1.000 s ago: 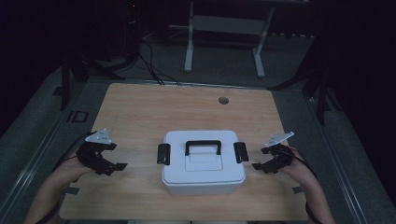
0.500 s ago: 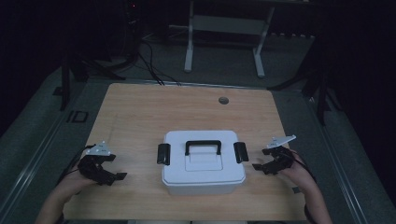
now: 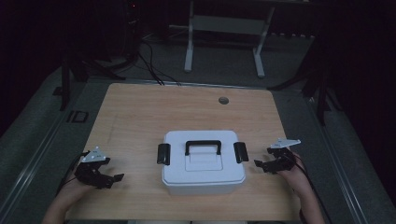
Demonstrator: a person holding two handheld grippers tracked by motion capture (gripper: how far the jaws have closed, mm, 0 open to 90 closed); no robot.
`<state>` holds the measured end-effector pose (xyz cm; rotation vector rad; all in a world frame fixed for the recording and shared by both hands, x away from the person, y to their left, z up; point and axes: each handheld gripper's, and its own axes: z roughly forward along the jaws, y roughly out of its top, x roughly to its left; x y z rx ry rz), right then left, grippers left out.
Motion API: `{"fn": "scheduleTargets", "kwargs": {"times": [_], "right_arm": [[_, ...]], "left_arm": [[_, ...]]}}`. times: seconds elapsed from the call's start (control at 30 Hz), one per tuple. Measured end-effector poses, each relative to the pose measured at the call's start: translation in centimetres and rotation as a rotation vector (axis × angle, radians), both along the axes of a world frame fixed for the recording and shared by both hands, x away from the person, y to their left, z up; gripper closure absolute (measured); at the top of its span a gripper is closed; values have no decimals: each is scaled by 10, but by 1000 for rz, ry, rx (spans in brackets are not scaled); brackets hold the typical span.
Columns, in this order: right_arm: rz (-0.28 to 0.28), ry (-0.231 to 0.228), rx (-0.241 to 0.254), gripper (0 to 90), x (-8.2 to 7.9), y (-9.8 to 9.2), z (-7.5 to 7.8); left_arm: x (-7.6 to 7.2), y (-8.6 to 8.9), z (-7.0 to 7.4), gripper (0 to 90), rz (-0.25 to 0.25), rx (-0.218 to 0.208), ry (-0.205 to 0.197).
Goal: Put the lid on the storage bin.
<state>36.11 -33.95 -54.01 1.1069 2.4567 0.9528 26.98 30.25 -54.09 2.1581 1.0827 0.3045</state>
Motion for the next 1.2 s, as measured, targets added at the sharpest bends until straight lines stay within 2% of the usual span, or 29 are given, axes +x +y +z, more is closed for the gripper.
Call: {"fn": "scheduleTargets", "kwargs": {"times": [0.17,0.23,0.3,0.37,0.43,0.57,0.8,0.93,1.03,1.2], "right_arm": [[-83,-49,13,138,0,-4,-3],[-110,-57,21,138,0,-5,-5],[-129,-55,22,139,-1,-6,-6],[-141,-47,1,138,0,-7,-9],[-165,-53,15,137,-1,-9,-12],[-205,-73,40,135,-2,-12,-12],[-232,-89,41,134,-4,-12,-13],[-246,-101,50,134,-5,-13,-13],[-264,-107,53,134,-5,-14,-13],[-297,-131,60,133,-7,-14,-13]], "left_arm": [[-1,3,-4,77,88,34,-41],[-1,4,-4,77,114,26,-54],[0,4,-5,77,139,37,-63],[0,4,-7,77,164,51,-73],[0,3,-9,77,183,59,-72],[-1,1,-13,77,225,32,-102],[-4,-1,-19,77,324,48,-163],[-6,4,-18,77,368,8,-183],[-8,6,-19,77,388,3,-188],[-10,3,-21,77,398,24,-197]]}}
